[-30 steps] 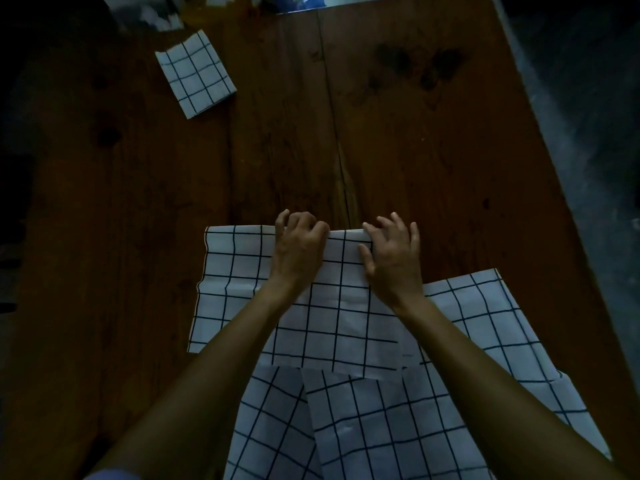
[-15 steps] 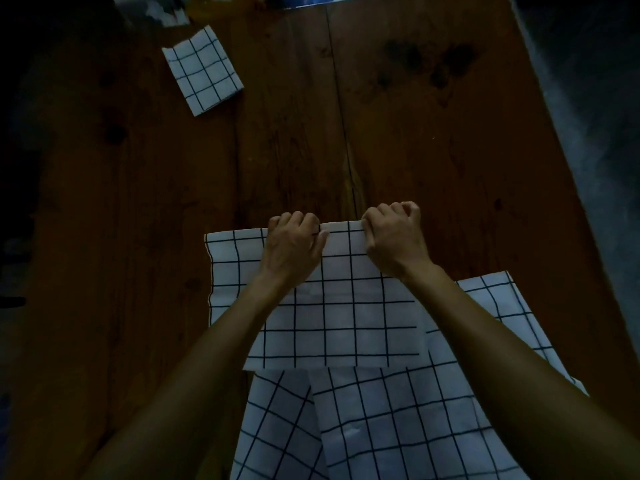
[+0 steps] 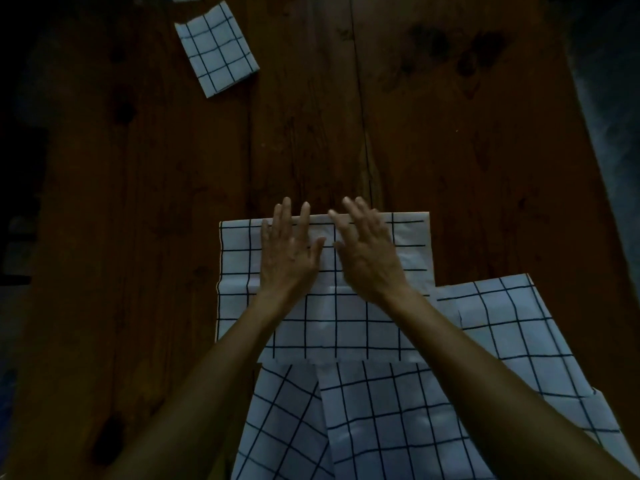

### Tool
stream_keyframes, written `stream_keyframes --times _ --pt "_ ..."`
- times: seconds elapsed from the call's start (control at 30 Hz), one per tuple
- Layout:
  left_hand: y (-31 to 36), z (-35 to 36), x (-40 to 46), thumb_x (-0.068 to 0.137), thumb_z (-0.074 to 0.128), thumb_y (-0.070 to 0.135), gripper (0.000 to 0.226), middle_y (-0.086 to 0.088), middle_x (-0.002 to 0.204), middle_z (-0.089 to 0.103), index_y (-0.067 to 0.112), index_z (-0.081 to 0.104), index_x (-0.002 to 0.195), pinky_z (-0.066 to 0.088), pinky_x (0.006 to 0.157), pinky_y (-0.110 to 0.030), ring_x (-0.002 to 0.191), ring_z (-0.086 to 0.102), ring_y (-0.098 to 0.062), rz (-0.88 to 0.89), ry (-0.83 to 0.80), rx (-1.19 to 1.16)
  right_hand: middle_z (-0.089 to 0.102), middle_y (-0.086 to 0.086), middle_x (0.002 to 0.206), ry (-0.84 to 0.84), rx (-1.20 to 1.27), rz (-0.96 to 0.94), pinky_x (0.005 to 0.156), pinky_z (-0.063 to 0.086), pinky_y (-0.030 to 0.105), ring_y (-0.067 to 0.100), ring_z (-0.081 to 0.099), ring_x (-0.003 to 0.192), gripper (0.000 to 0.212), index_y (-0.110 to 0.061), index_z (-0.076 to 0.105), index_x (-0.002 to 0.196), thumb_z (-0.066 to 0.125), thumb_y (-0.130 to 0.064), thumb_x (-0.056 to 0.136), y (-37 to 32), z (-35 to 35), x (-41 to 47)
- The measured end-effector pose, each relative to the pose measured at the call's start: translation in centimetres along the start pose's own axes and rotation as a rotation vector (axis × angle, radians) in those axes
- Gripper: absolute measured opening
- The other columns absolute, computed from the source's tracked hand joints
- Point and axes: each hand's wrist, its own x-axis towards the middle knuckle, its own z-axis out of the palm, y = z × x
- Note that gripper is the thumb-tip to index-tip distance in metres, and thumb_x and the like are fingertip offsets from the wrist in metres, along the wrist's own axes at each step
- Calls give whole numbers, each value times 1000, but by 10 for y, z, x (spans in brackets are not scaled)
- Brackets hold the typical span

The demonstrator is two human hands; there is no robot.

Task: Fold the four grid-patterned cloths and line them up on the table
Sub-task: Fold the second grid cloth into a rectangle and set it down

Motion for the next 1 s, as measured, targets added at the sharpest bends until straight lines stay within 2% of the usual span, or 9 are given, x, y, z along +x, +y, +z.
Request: stream_keyframes --times 0.1,0.2,0.37,0.43,0.53,0.7,0.83,0.93,1.0 --pt "-12 4 -6 90 5 65 71 -4 155 -26 30 -13 149 -18 114 -38 142 -25 -17 -90 -76 35 11 13 159 -144 -53 61 120 2 43 26 3 148 59 -19 19 150 20 -47 99 -4 8 -5" --pt "-26 1 -9 91 11 64 70 -1 152 -32 32 -17 146 -20 112 -39 141 -29 -17 -149 -88 70 1 10 160 -156 -139 127 118 -5 45 25 -5 147 62 -22 10 151 11 -53 97 12 4 -10" --pt "-29 -8 -10 91 12 62 72 -6 156 -24 27 -12 149 -16 114 -44 143 -23 -21 -185 -54 57 4 8 159 -107 -134 181 118 -6 46 24 -5 147 62 -20 14 150 16 -53 98 20 -3 -6" --pt "-17 -7 -10 95 16 56 68 -10 158 -15 23 -5 151 -11 116 -45 145 -15 -24 -78 16 61 10 10 159 -70 -108 89 118 -1 49 25 0 148 55 -17 22 149 25 -41 99 7 0 -1" --pt "1 0 -5 97 17 50 63 -8 158 -15 25 -7 150 -6 118 -45 146 -15 -22 -28 -23 0 14 13 158 -125 -90 -59 118 -2 47 27 3 147 57 -13 22 149 25 -33 95 -23 12 10" --pt "-38 -3 -17 93 11 59 68 -1 157 -22 27 -10 150 -15 115 -37 144 -22 -15 -180 -52 39 -3 6 159 -166 -129 142 119 -7 41 22 -9 147 61 -19 7 152 10 -48 98 8 6 -10" --pt "-64 -14 -22 91 10 64 73 -4 158 -16 25 -8 150 -13 115 -45 145 -17 -19 -301 -92 117 -5 7 160 -140 -132 270 119 -7 43 22 -11 147 66 -19 3 151 12 -54 96 40 -9 -31" --pt "-48 -19 -20 94 18 58 71 -9 159 -8 19 1 151 -14 114 -43 146 -12 -22 -256 7 114 1 8 159 -73 -138 278 117 -9 47 25 -8 147 62 -15 14 150 20 -47 98 24 -10 -23" --pt "-29 -16 -17 96 22 48 66 -10 159 -6 15 4 151 -14 115 -41 146 -10 -22 -138 59 106 7 9 159 -45 -135 174 118 -6 48 27 -2 148 56 -12 20 149 26 -34 98 2 -5 -13"
